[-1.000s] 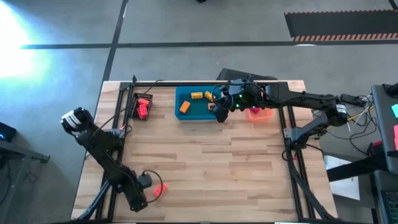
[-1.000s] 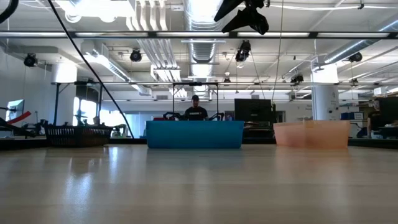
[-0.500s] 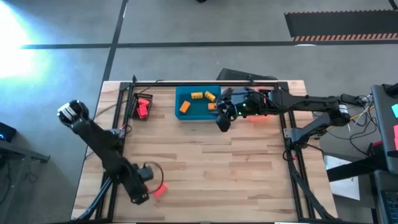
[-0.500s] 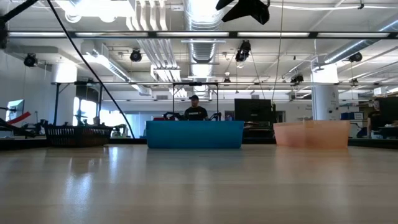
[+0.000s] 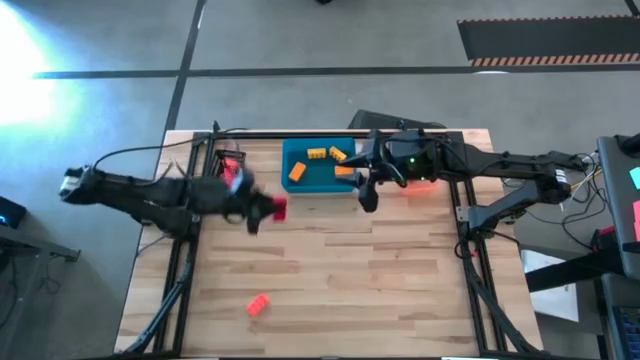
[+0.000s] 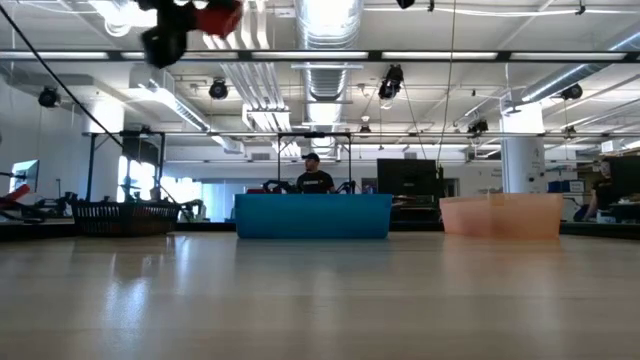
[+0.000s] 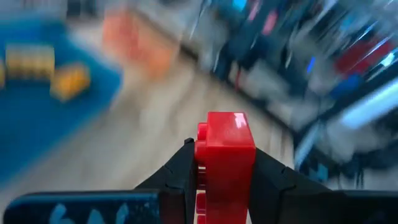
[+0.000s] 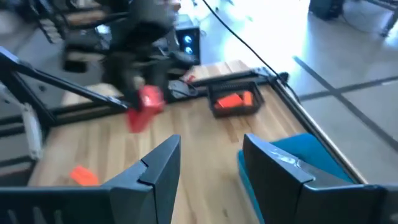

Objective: Sort & place blocks by color
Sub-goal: Put the red game piece into the orange bin

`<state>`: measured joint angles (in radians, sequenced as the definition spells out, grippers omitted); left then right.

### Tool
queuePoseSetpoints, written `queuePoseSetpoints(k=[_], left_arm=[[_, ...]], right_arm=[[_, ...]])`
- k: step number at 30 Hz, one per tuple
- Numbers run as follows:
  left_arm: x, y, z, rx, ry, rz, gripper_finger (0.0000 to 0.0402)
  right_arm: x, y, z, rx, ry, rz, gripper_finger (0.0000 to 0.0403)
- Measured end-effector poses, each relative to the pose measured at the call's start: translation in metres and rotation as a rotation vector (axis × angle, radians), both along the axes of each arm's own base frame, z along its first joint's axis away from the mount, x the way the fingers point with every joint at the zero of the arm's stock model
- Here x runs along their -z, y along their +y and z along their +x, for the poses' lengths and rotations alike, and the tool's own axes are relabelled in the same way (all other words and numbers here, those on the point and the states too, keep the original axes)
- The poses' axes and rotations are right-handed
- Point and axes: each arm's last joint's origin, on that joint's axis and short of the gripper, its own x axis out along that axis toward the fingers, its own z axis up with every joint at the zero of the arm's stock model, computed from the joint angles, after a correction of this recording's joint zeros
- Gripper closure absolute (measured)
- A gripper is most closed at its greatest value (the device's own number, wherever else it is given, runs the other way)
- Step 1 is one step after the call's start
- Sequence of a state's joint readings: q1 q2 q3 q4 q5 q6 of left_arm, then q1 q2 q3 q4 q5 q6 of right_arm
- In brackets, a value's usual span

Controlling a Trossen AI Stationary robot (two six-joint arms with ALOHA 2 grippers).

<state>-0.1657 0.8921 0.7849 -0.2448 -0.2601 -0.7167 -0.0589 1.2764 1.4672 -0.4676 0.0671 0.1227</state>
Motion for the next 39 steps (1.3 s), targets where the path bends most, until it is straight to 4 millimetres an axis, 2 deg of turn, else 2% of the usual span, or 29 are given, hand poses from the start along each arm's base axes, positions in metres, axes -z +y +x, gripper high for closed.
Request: queuePoseSetpoints(k=[4,9,14,19,27,31,35,39], left_arm=[[-0.022,0.027,0.015,-0.009,-0.242,0.108,0.0324],[-0.027,0.046,0.041,0.024,-0.414,0.175,0.0324],[-0.025,0.052,0.07,0.04,-0.491,0.189,0.0324],[-0.017,0.054,0.093,0.047,-0.466,0.208,0.0324],[-0.034,0.056,0.097,0.042,-0.505,0.276,0.0324],[-0.042,0.057,0.096,0.035,-0.529,0.298,0.0324],[-0.043,0.057,0.101,0.034,-0.525,0.304,0.0324],[-0.041,0.058,0.105,0.036,-0.514,0.303,0.0324]], right_arm=[[-0.002,0.0,0.007,-0.034,-0.057,0.055,0.0239],[-0.001,-0.008,0.013,-0.088,-0.09,0.144,0.0239],[0.007,-0.011,0.021,-0.106,-0.067,0.169,0.0236],[0.009,-0.015,0.022,-0.091,-0.054,0.193,0.0207],[0.01,-0.019,0.017,-0.084,-0.025,0.207,0.0134],[0.011,-0.018,0.018,-0.096,-0.023,0.183,0.0114],[0.01,-0.019,0.021,-0.104,-0.046,0.162,0.0123],[0.009,-0.019,0.022,-0.112,-0.057,0.141,0.0167]])
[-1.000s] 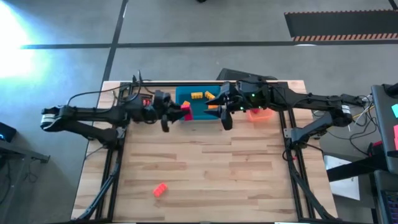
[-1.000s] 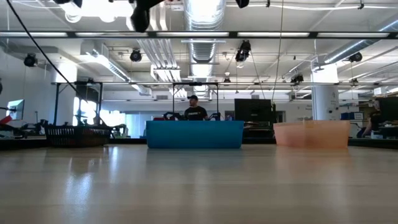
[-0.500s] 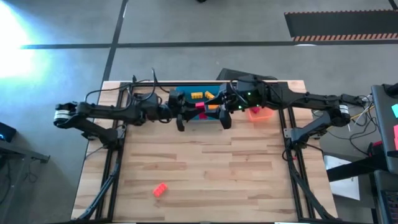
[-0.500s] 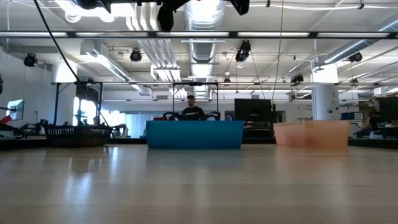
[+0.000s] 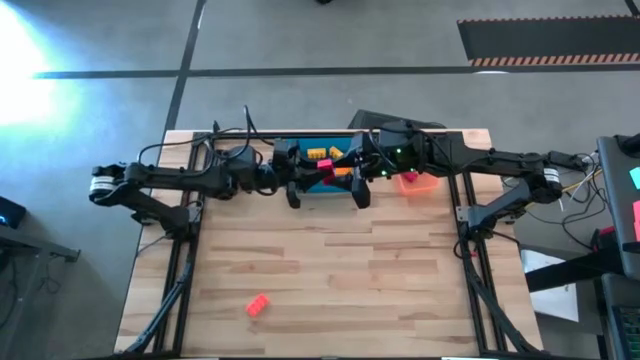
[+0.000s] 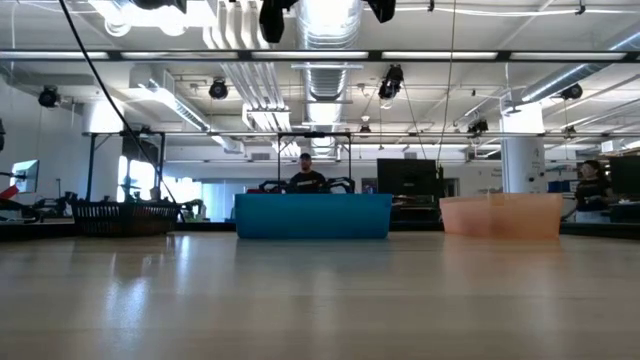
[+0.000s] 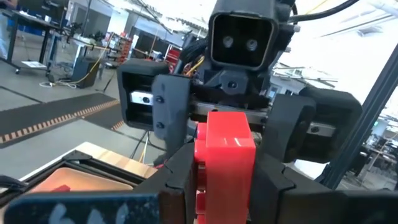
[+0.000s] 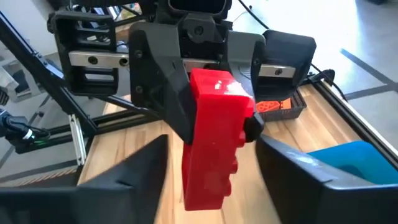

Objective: Sort & place blocks by color
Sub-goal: Put the red game piece into the orange bin

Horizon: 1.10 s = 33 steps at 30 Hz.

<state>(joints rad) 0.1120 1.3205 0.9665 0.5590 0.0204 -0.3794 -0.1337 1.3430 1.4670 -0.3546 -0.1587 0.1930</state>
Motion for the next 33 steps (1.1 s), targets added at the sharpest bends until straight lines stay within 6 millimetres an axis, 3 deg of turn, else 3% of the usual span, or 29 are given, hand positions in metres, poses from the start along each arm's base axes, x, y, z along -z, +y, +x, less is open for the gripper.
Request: queuePoseSetpoints(k=[6,10,17,22,29,33], left_arm=[[0.0,0.0,0.0,-0.005,-0.004,0.006,0.0324],[0.0,0.0,-0.001,-0.007,-0.004,0.006,0.0321],[0.001,0.0,-0.001,-0.001,-0.005,-0.012,0.0205],[0.005,0.002,-0.002,-0.008,0.05,-0.017,0.018],[0.004,0.001,-0.007,0.001,0.077,-0.055,0.0177],[0.0,0.001,-0.009,0.002,0.059,-0.062,0.0176]], right_arm=[[0.0,0.0,0.0,0.0,0.005,-0.003,0.0322],[0.0,0.0,0.0,-0.002,0.005,-0.011,0.0325],[0.004,-0.003,-0.002,0.0,0.047,-0.02,0.0325],[0.019,-0.013,-0.012,0.055,0.228,0.003,0.0325],[0.059,-0.058,-0.056,0.508,0.807,-0.1,0.0325],[0.082,-0.098,-0.084,0.823,1.021,-0.002,0.0325]])
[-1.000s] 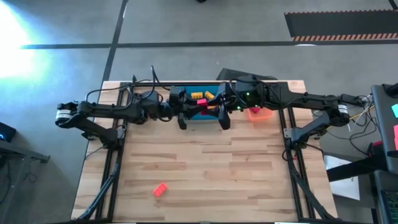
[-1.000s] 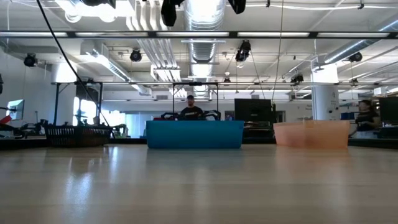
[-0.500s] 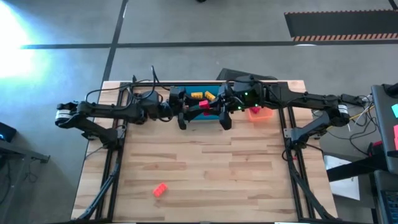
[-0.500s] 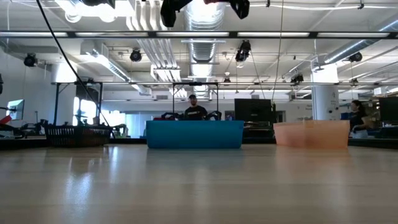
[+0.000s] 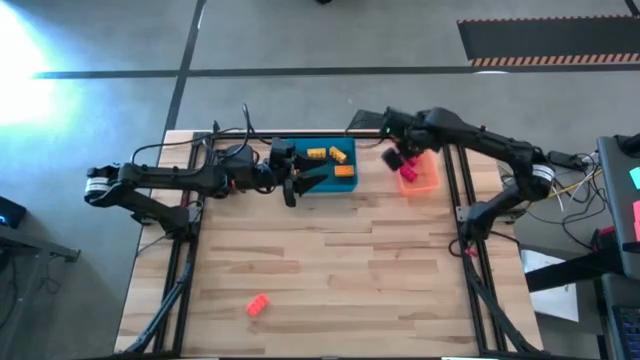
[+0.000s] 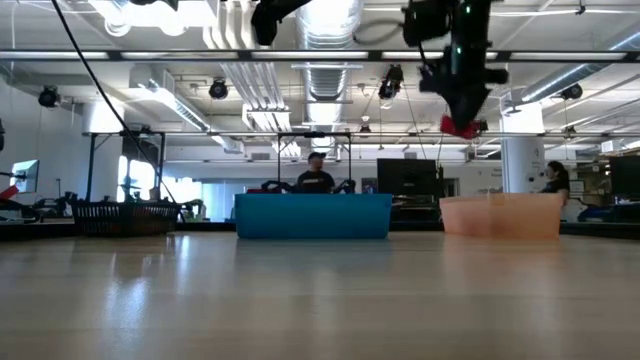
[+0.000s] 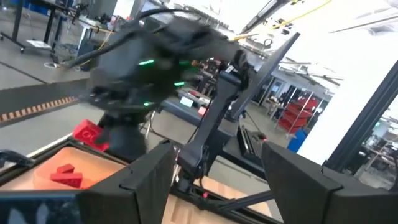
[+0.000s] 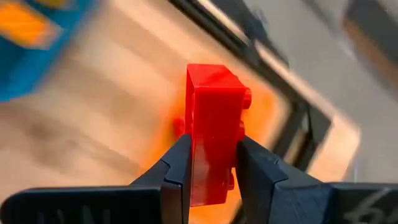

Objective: Sort & place blocks by color
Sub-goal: Put the red game piece into the orange bin, then put the orange game piece into the black bin

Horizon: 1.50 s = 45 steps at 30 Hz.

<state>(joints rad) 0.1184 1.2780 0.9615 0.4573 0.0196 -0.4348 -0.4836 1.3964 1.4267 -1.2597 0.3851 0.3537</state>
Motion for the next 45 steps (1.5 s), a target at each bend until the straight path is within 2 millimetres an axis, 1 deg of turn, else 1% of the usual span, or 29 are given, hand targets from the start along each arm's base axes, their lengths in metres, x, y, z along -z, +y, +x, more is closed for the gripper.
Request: queuePoseSetpoints(k=[3,5,7,11,15,17,20,22,25,28,32,35,38,45], left_arm=[[0.001,0.0,0.0,0.001,0.002,-0.004,0.0176],[0.001,0.0,0.0,0.001,0.006,-0.005,0.0176],[0.0,0.0,0.0,0.0,0.003,-0.005,0.0176],[0.001,0.0,0.0,0.0,0.004,-0.007,0.0176],[0.001,0.0,0.0,-0.001,0.003,-0.011,0.0176],[0.001,0.0,0.0,0.002,0.002,-0.03,0.0176],[0.001,0.0,0.0,0.002,0.003,-0.032,0.0176],[0.002,0.0,0.0,0.003,0.008,-0.035,0.0176],[0.008,0.0,0.0,0.006,0.072,-0.084,0.0176],[0.021,-0.001,0.0,0.005,0.206,-0.157,0.0176],[0.041,-0.009,-0.003,0.015,0.418,-0.241,0.0176],[0.057,-0.02,-0.009,0.032,0.587,-0.293,0.0176],[0.069,-0.036,-0.016,0.054,0.755,-0.337,0.0176],[0.085,-0.081,-0.036,0.178,1.02,-0.432,0.0176]], right_arm=[[0.019,-0.028,-0.019,0.174,0.002,0.132,0.0325],[0.036,-0.045,-0.028,0.253,-0.039,0.247,0.0325],[0.056,-0.057,-0.036,0.311,-0.044,0.339,0.0325],[0.085,-0.07,-0.044,0.36,0.012,0.412,0.0325],[0.1,-0.076,-0.043,0.363,0.06,0.438,0.0321],[0.103,-0.078,-0.04,0.356,0.058,0.436,0.0291],[0.106,-0.081,-0.038,0.353,0.046,0.427,0.023],[0.105,-0.081,-0.038,0.351,0.038,0.42,0.02],[0.098,-0.08,-0.039,0.347,0.021,0.407,0.0172],[0.084,-0.078,-0.04,0.34,-0.02,0.377,0.0159],[0.06,-0.073,-0.041,0.319,-0.091,0.321,0.0159],[0.041,-0.067,-0.042,0.295,-0.15,0.275,0.0166],[0.025,-0.06,-0.043,0.267,-0.216,0.224,0.0174],[-0.003,-0.045,-0.039,0.229,-0.394,0.115,0.0187]])
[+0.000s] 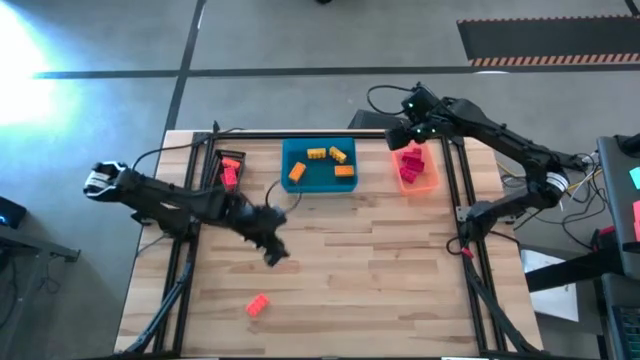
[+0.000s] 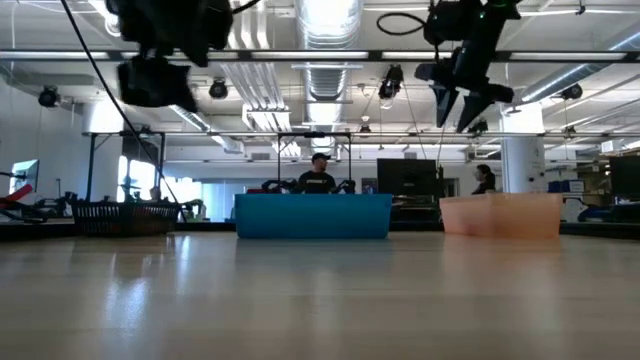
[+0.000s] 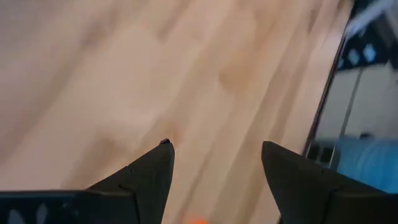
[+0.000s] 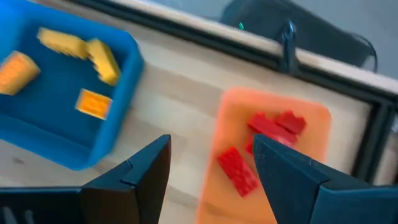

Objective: Sort & place blocks by color
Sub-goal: Put the orange game piece into the black bin

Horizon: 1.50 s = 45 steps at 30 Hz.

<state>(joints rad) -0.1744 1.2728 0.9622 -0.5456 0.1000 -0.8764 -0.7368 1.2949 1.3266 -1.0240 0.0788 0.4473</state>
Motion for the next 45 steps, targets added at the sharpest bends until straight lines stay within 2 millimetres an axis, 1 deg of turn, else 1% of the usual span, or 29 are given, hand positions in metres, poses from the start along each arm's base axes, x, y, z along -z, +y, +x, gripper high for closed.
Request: queuePoseSetpoints(k=[6,10,13,16,20,24,29,32,38,42,45], left_arm=[[0.006,-0.041,-0.019,0.047,0.137,-0.074,0.0176],[0.011,-0.065,-0.028,0.056,0.193,-0.123,0.0176],[0.018,-0.084,-0.034,0.071,0.248,-0.138,0.0176],[0.031,-0.1,-0.037,0.088,0.315,-0.132,0.0176],[0.058,-0.117,-0.035,0.084,0.424,-0.093,0.0176],[0.083,-0.127,-0.024,0.075,0.509,-0.048,0.0176],[0.102,-0.134,-0.015,0.064,0.562,-0.006,0.0176],[0.103,-0.137,-0.012,0.063,0.553,-0.002,0.0176],[0.107,-0.134,-0.013,0.026,0.542,0.063,0.0176],[0.109,-0.126,-0.021,-0.018,0.635,0.119,0.0176],[0.107,-0.124,-0.023,-0.016,0.645,0.129,0.0176]], right_arm=[[-0.01,0.004,0.007,-0.024,-0.077,-0.064,0.0195],[-0.009,0.005,0.012,-0.037,-0.089,-0.073,0.02],[-0.006,0.005,0.014,-0.044,-0.079,-0.064,0.0202],[-0.002,0.004,0.017,-0.05,-0.067,-0.057,0.0202],[0.005,0.0,0.022,-0.051,-0.047,-0.04,0.0202],[0.012,-0.002,0.027,-0.059,-0.027,-0.024,0.0202],[0.018,0.0,0.035,-0.075,-0.013,-0.006,0.0202],[0.02,0.003,0.039,-0.092,-0.008,0.0,0.0202],[0.022,0.008,0.044,-0.114,-0.002,0.004,0.0202],[0.022,0.011,0.046,-0.118,-0.001,0.008,0.0202],[0.022,0.011,0.046,-0.118,-0.003,0.007,0.0202]])
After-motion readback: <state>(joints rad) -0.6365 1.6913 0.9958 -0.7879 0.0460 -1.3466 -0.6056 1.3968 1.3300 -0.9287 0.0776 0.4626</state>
